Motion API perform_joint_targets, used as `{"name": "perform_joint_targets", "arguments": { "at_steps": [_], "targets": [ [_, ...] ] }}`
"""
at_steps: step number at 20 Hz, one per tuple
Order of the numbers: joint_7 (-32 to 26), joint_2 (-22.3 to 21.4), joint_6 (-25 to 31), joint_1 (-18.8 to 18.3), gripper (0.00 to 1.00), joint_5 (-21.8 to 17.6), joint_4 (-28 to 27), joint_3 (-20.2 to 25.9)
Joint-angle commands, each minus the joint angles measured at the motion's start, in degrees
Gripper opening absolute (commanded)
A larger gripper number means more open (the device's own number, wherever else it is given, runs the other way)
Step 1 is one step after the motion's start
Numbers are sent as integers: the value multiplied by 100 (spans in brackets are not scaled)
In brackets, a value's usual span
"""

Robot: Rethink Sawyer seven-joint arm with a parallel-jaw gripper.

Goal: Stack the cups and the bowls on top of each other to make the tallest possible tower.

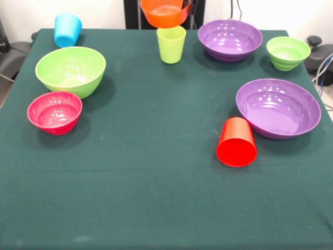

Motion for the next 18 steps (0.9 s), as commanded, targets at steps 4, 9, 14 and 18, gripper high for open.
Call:
{"name": "perform_joint_targets", "arguments": {
  "at_steps": [4, 9, 14, 18],
  "targets": [
    [1080, 449, -479, 181, 0, 305, 57, 398],
    [1064, 449, -474, 216, 0, 350, 66, 373],
    [1057, 468, -501, 230, 0, 373, 52, 360],
    [1042, 503, -531, 218, 0, 364, 34, 357]
  ]
}}
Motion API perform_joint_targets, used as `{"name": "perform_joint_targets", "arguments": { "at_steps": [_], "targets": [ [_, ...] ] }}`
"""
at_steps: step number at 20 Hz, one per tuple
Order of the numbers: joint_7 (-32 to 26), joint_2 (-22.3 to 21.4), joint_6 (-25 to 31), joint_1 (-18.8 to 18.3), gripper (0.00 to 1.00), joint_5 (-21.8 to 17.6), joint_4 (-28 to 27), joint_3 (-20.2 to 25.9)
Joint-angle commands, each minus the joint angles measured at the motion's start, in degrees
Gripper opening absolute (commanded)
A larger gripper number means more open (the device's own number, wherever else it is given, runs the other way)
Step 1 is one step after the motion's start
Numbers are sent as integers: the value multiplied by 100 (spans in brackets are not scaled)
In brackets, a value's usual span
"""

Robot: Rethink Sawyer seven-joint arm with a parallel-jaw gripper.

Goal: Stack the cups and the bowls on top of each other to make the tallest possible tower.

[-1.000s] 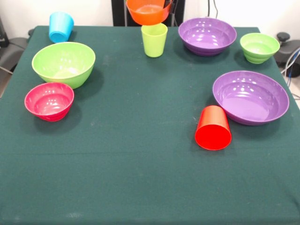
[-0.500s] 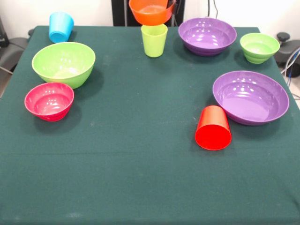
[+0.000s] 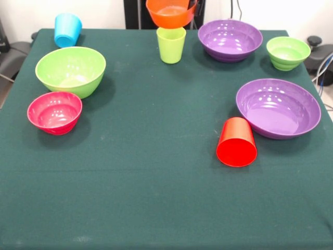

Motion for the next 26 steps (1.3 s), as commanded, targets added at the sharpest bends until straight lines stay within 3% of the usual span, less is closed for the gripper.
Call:
{"name": "perform_joint_targets", "arguments": {
  "at_steps": [1, 4, 5, 26],
  "targets": [
    [1033, 507, -532, 75, 0, 204, 27, 350],
    [1046, 537, -515, 164, 0, 98, -58, 222],
    [1043, 535, -533, 162, 100, 121, -40, 215],
    [921, 585, -399, 157, 100, 197, -183, 260]
  ]
}}
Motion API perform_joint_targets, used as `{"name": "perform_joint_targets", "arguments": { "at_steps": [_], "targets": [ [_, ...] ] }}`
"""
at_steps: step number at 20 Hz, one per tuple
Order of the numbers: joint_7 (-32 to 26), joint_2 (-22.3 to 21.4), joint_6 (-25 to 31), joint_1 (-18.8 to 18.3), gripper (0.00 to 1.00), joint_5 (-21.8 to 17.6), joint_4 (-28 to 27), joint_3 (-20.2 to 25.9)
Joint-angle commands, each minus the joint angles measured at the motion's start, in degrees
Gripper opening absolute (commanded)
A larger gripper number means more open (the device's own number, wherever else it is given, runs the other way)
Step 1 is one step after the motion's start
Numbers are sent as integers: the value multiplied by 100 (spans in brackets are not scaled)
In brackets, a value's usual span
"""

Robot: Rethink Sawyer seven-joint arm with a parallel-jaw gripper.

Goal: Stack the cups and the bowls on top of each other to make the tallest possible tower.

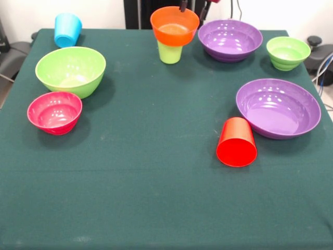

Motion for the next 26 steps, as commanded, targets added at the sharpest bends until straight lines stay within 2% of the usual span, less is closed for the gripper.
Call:
{"name": "perform_joint_targets", "arguments": {
  "at_steps": [1, 4, 16, 17, 26],
  "targets": [
    [890, 215, -342, 8, 100, 210, -143, 389],
    [698, -120, -133, -133, 100, 208, 29, 426],
    [723, -21, -330, -187, 100, 176, 55, 492],
    [720, -19, -342, -198, 0, 178, 71, 506],
    [821, -50, -427, -181, 0, 255, 127, 537]
  ]
}}
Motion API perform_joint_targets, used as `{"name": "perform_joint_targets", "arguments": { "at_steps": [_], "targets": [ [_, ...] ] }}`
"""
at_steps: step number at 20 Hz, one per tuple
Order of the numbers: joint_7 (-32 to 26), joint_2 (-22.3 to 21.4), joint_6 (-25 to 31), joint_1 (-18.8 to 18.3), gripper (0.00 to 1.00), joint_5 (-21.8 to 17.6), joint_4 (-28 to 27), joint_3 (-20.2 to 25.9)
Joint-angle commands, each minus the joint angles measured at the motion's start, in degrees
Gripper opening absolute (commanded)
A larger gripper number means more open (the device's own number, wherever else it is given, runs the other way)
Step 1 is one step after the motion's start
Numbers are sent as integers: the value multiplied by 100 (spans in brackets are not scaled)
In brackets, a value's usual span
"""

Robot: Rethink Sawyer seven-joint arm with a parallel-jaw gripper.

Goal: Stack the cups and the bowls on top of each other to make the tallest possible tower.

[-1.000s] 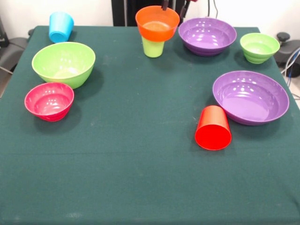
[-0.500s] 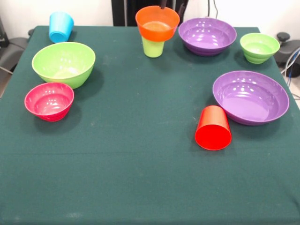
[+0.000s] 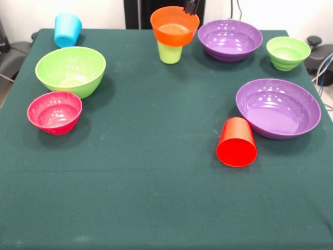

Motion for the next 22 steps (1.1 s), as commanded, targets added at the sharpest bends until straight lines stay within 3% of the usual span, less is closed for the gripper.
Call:
{"name": "perform_joint_targets", "arguments": {
  "at_steps": [1, 12, 13, 22],
  "targets": [
    [816, 168, -437, -52, 0, 255, 131, 543],
    [773, 199, -476, -57, 0, 270, 114, 605],
    [767, 197, -418, -75, 100, 303, 138, 627],
    [783, 188, -367, -30, 100, 294, 82, 591]
  ]
}}
